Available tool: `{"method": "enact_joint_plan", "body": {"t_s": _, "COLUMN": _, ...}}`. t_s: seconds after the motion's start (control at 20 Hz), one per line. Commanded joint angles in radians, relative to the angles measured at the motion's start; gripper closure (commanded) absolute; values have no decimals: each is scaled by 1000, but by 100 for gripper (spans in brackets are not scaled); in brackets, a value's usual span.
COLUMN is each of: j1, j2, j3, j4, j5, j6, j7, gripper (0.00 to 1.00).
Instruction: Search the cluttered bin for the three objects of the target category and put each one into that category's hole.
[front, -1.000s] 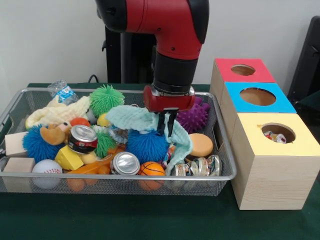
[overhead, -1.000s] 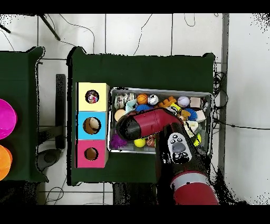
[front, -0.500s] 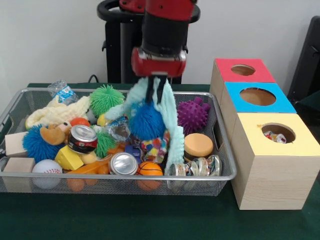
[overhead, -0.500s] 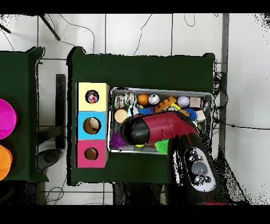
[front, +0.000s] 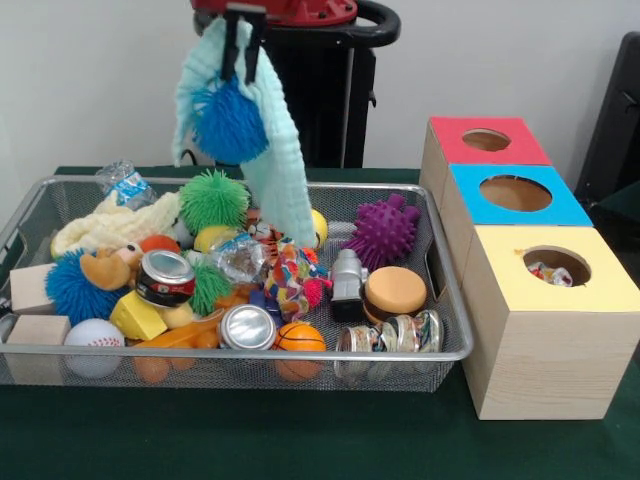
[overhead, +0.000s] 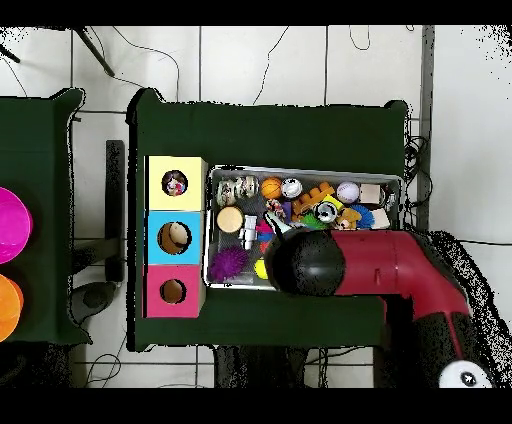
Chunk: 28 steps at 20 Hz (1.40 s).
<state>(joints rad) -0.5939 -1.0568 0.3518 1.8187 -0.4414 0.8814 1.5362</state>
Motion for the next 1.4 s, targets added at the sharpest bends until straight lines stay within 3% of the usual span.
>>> {"method": "enact_joint_plan", "body": {"t_s": 0.05, "j1": -106, "j2": -28, "j3": 167, "j4": 19, "j5": -56, "j6": 76, "j7": -507, "gripper": 100}}
{"method": "enact_joint_plan", "body": {"t_s": 0.25, "j1": -123, "j2": 68, "j3": 189, "j4": -22, "j5": -129, "j6": 0, "j7": -484, "gripper": 100}}
{"method": "enact_joint_plan", "body": {"t_s": 0.5, "j1": -146, "j2": 105, "j3": 203, "j4": -25, "j5": -172, "j6": -56, "j7": -475, "gripper": 100}}
{"method": "enact_joint_plan", "body": {"t_s": 0.8, "j1": -133, "j2": 113, "j3": 197, "j4": 74, "j5": -171, "j6": -108, "j7": -345, "gripper": 100}}
{"method": "enact_joint_plan", "body": {"t_s": 1.0, "j1": -229, "j2": 84, "j3": 253, "j4": 76, "j5": -146, "j6": -72, "j7": -481, "gripper": 100}}
{"method": "enact_joint_plan", "body": {"t_s": 1.25, "j1": -317, "j2": 101, "j3": 301, "j4": 75, "j5": -173, "j6": -93, "j7": -525, "gripper": 100}}
{"method": "enact_joint_plan", "body": {"t_s": 1.4, "j1": -411, "j2": 104, "j3": 381, "j4": 3, "j5": -154, "j6": 5, "j7": -687, "gripper": 100}}
